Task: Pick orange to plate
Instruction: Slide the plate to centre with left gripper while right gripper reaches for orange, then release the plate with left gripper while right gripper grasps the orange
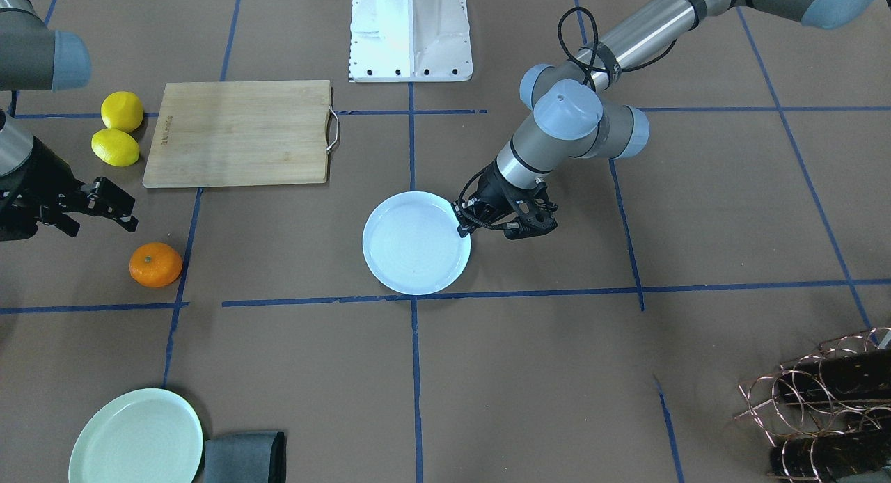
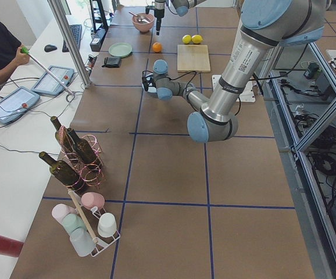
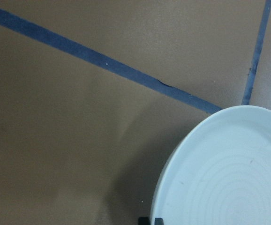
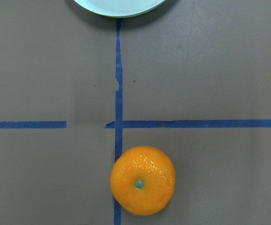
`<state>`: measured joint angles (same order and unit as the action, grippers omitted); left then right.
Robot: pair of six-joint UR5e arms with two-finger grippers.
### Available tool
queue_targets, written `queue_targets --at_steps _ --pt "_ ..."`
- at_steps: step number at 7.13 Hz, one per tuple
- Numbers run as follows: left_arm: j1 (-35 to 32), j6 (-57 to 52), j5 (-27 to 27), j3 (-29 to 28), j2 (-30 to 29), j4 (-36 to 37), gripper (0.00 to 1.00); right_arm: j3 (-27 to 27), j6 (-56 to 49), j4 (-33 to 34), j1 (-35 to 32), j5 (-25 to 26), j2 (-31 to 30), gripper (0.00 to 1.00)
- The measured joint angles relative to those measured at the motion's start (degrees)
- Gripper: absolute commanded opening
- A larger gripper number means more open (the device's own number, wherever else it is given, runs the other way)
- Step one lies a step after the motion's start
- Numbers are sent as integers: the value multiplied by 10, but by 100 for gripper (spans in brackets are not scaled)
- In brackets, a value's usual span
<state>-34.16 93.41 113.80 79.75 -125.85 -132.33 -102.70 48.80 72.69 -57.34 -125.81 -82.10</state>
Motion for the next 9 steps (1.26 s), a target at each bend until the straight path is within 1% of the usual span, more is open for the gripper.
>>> queue_targets --at_steps 2,3,5,7,9 --pt "-3 -5 0 12 3 -8 100 8 1 0 23 22 8 100" --pt "-8 -15 0 34 12 -7 100 20 1 1 28 27 23 100" --pt "-24 -73 2 79 38 -4 100 61 1 1 37 47 51 100" --pt "-41 -102 4 91 54 -3 100 96 0 1 54 65 75 100" --pt "-46 -111 6 95 59 -3 100 118 -4 1 65 74 85 100"
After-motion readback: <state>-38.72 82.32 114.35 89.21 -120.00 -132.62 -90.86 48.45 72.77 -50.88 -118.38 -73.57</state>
